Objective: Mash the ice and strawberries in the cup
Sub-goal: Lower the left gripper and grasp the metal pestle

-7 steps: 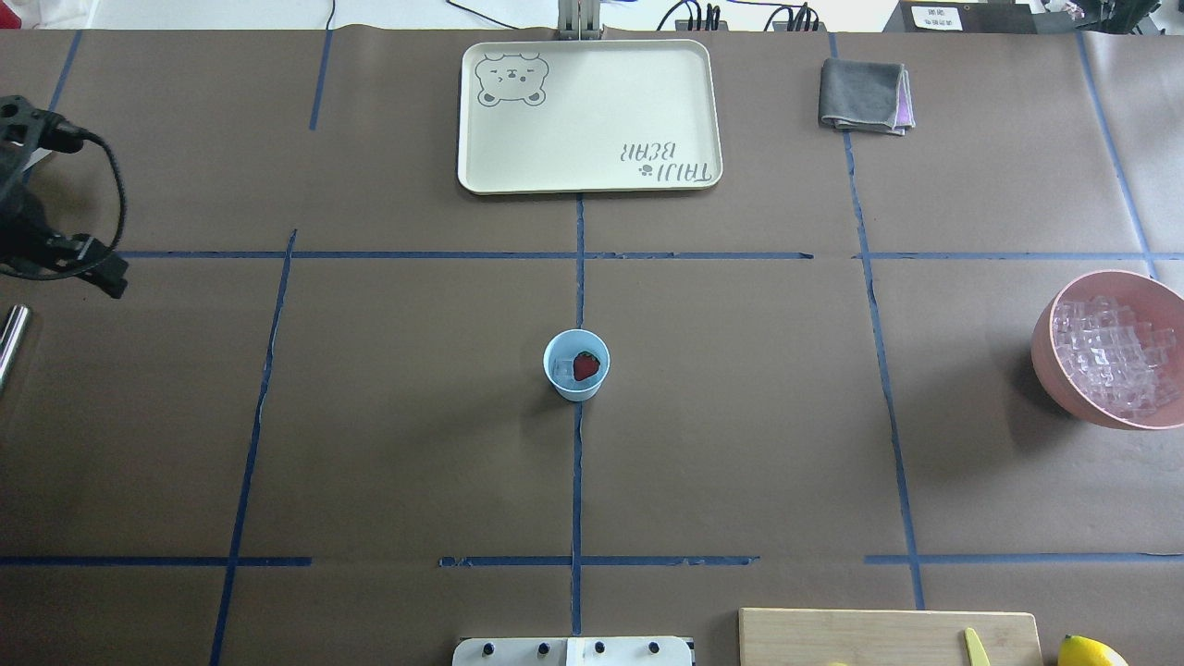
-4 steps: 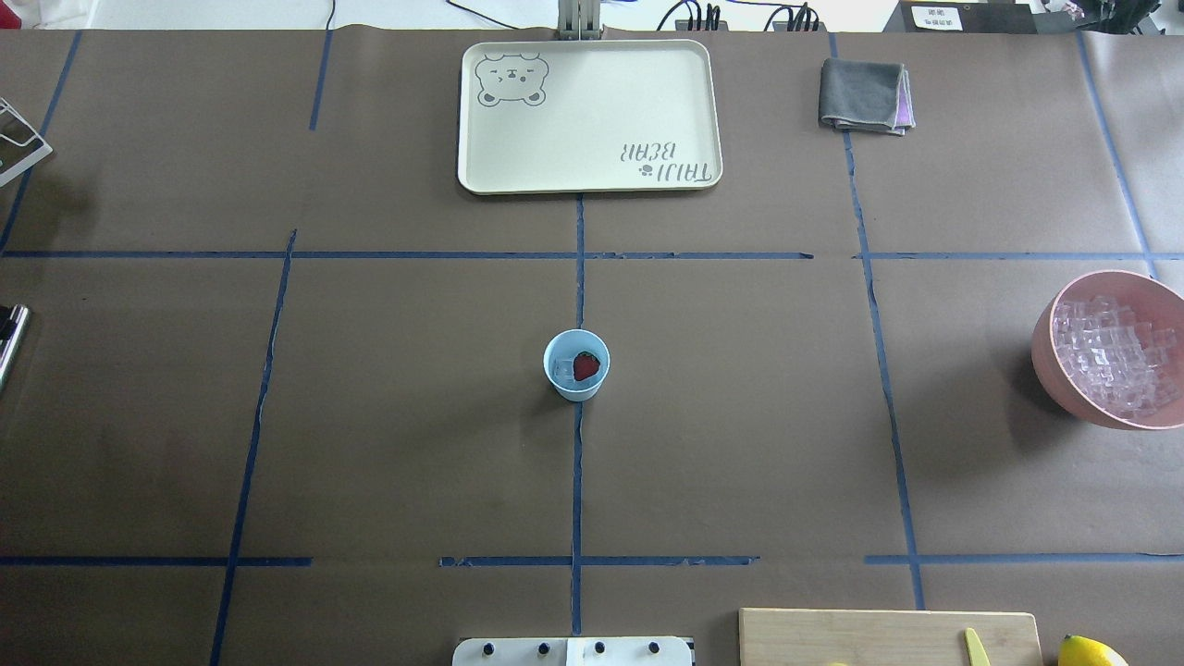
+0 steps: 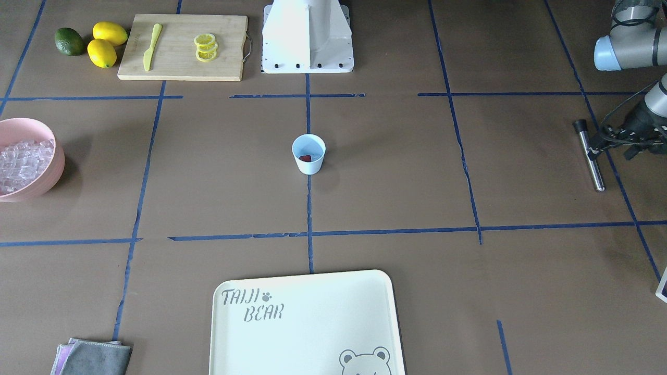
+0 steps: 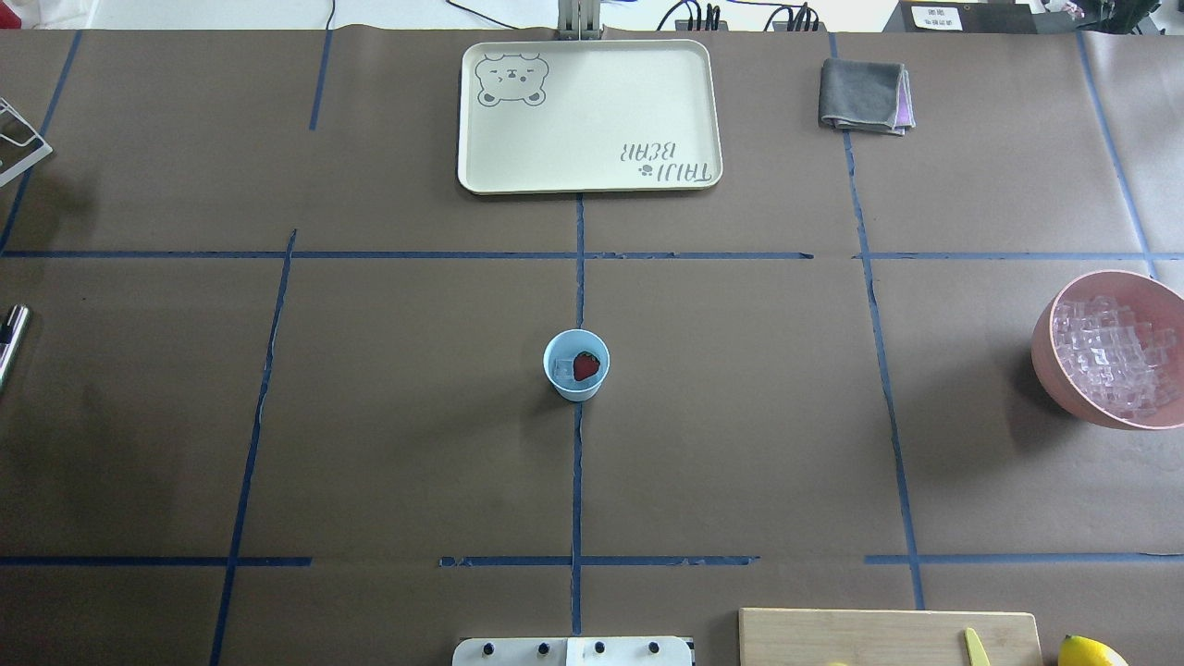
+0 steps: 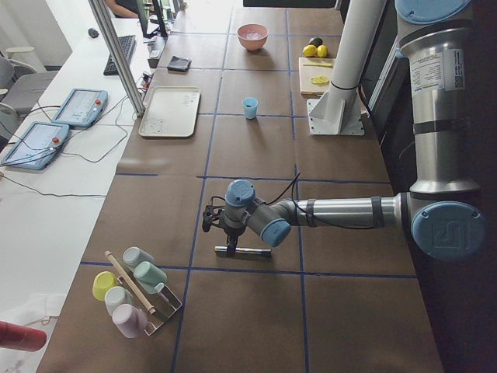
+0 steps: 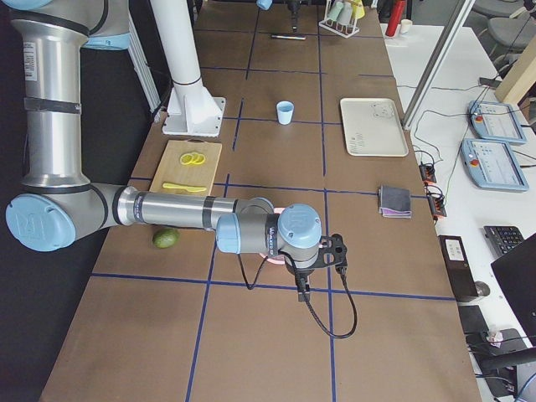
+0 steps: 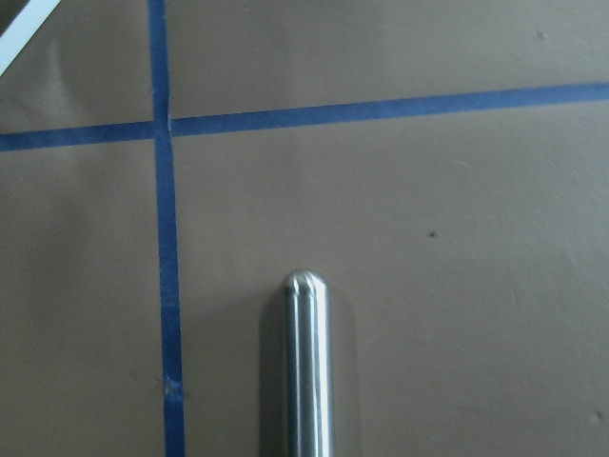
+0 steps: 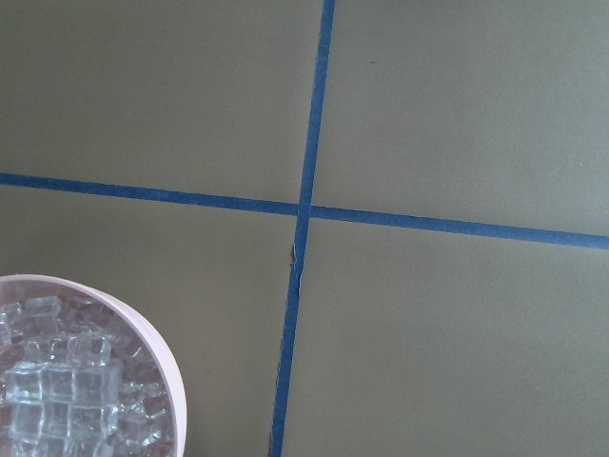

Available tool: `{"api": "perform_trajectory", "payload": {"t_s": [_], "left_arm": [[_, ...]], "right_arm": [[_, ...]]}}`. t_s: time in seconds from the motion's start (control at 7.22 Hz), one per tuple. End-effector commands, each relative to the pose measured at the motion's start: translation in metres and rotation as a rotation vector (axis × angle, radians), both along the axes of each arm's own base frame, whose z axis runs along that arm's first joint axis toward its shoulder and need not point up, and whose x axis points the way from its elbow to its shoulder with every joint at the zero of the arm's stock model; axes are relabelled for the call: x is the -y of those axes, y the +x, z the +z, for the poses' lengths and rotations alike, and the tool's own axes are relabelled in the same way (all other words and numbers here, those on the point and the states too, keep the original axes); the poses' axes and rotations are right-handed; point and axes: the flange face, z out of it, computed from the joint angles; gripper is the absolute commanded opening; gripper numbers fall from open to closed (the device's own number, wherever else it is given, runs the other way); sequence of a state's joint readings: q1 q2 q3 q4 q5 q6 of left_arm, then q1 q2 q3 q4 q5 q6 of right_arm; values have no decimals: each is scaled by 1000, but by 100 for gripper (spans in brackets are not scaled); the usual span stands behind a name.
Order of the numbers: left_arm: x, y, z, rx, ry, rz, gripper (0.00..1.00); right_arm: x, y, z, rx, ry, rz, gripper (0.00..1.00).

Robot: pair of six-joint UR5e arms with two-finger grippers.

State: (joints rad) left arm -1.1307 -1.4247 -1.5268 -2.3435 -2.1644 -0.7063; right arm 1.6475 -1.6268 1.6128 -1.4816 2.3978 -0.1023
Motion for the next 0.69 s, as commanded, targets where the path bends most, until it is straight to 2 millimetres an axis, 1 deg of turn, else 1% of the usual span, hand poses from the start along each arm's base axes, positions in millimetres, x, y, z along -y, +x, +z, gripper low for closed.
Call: {"api": "perform_trajectory", "payload": {"t_s": [0.0,0.14,0.28,0.42,0.55], "left_arm": [[5,7,15,-11,-24,-30,100],[11,18,19,-9,-28,-15,100],[15,23,22,-6,-34,-8,100],[15,27,31,1,-47,-1,100],[14,27,35,-2,-42,1,100]], "right_arm": [[1,0,1,-2,0,0,100],[1,0,1,-2,0,0,100],[2,0,-1,-2,3,0,100],[2,0,-1,-2,3,0,100],[3,0,-2,-2,5,0,99]]}}
